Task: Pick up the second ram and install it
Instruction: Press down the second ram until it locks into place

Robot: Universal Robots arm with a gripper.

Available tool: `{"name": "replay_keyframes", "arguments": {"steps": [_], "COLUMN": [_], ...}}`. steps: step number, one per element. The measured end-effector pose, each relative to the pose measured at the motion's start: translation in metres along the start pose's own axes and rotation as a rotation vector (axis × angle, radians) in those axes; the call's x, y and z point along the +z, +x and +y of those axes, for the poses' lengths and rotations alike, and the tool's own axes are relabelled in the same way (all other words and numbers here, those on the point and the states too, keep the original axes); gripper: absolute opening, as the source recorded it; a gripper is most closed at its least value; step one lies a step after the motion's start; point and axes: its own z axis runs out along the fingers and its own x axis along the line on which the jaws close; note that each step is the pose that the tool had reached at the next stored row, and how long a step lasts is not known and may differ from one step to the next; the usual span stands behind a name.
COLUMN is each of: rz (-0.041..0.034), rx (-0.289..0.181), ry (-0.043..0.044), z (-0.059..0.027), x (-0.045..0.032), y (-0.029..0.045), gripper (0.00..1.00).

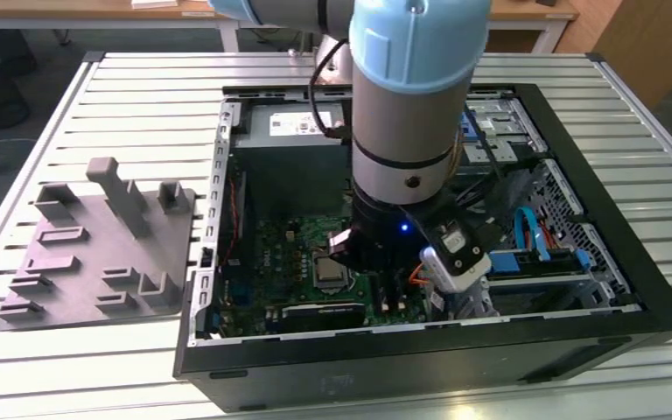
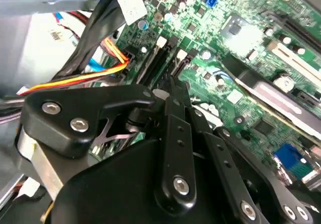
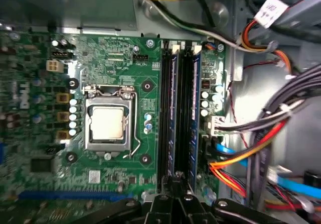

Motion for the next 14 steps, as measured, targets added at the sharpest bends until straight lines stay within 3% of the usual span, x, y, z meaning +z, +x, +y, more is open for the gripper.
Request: {"name": "replay_keyframes", "arguments": {"steps": [2, 5, 14], "rz": [0.0000, 0.0006, 0.0032], "rx": [0.000, 0.000, -0.001], "ry": [0.0001, 0.0046, 0.0090], "z": [-0.0001, 0.0052, 0.0409], "x": [-0.0067, -0.0074, -0.0072], "y": [-0.0005, -0.0011, -0.0039], "gripper": [0.10, 0.10, 0.10]}}
